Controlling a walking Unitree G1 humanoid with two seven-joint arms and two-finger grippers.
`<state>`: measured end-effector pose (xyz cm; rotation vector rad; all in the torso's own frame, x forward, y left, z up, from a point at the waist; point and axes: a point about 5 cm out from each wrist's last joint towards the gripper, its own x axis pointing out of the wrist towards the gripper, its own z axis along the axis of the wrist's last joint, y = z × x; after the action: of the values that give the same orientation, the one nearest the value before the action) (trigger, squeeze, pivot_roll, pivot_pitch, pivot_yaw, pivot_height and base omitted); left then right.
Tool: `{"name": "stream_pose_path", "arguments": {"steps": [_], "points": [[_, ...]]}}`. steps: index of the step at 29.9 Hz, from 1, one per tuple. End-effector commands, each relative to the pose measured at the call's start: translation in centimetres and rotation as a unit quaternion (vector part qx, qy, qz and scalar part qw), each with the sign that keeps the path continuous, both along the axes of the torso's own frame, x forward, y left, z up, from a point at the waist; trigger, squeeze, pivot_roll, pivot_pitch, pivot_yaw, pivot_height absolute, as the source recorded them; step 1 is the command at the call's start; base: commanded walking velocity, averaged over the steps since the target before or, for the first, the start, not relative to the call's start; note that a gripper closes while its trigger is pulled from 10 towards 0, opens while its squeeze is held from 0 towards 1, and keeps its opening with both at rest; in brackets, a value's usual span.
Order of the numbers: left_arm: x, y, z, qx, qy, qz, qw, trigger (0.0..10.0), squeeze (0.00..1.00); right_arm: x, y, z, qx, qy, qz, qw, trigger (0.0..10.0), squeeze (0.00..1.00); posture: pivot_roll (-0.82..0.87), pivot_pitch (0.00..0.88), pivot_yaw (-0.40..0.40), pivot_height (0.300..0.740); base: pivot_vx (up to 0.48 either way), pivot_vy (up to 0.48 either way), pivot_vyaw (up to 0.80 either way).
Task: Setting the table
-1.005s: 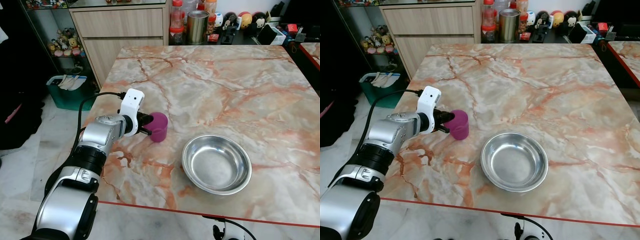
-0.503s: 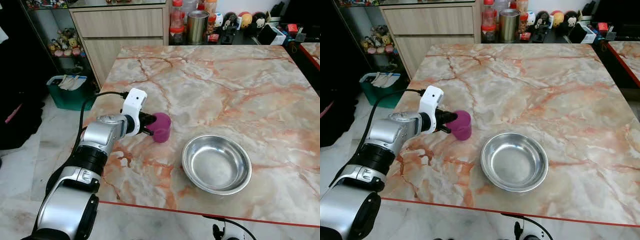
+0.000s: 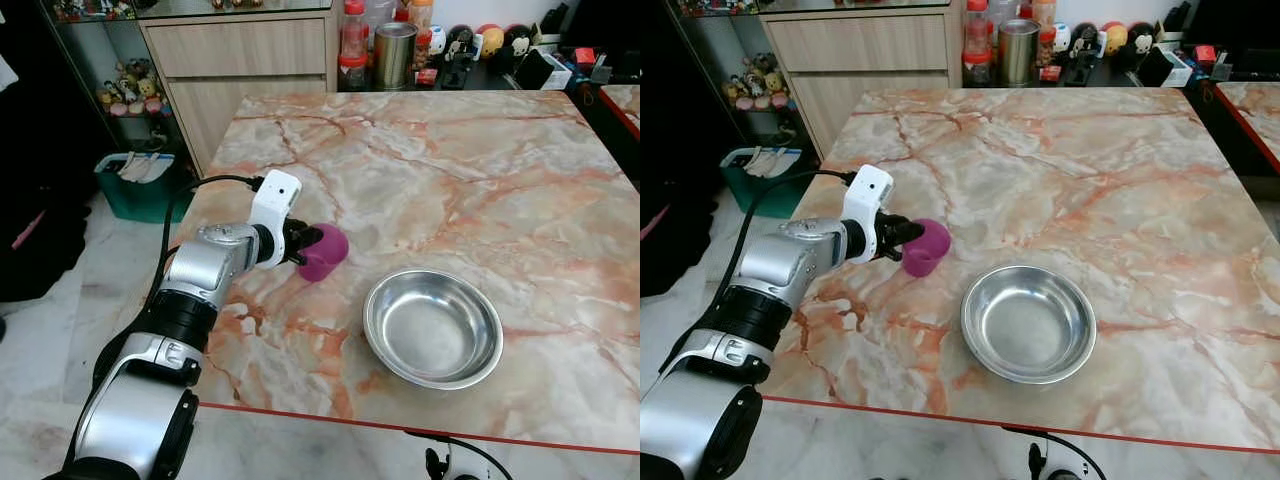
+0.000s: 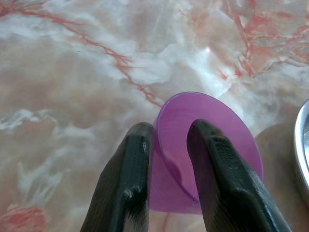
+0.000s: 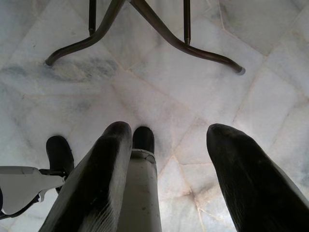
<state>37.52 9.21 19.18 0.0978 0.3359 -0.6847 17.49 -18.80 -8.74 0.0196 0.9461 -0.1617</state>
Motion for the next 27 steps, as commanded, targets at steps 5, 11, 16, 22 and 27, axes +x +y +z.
{"name": "stream_pose_path", "arguments": {"steps": [5,11,16,22,27], "points": [[-0.3,0.1,-0.5,0.008,0.009,-0.002,1.0,10.0,0.04,0.1,0.3,0.0,0.004,-0.002,-0.004,1.0,10.0,0.0,-0.02,0.06,0.078,0.74,0.0,0.0,0.0],[-0.3,0.3,-0.6,0.012,0.007,0.003,1.0,10.0,0.0,0.2,0.3,0.1,0.003,-0.003,-0.003,1.0,10.0,0.0,-0.01,0.064,0.072,0.74,0.0,0.0,0.0],[-0.3,0.7,-0.8,0.019,0.006,0.018,1.0,10.0,0.0,0.3,0.3,0.1,0.003,-0.004,-0.002,1.0,10.0,0.0,-0.01,0.066,0.069,0.74,0.0,0.0,0.0],[0.0,0.8,-0.4,0.02,-0.014,0.029,0.999,10.0,0.0,0.3,0.3,0.1,0.003,-0.003,-0.003,1.0,10.0,0.0,-0.01,0.071,0.066,0.74,0.0,0.0,0.0],[0.2,0.6,0.3,0.0,-0.022,0.031,0.999,10.0,0.0,0.2,0.3,0.0,0.003,-0.002,-0.003,1.0,10.0,0.0,-0.01,0.075,0.066,0.74,0.0,0.0,0.0]]}}
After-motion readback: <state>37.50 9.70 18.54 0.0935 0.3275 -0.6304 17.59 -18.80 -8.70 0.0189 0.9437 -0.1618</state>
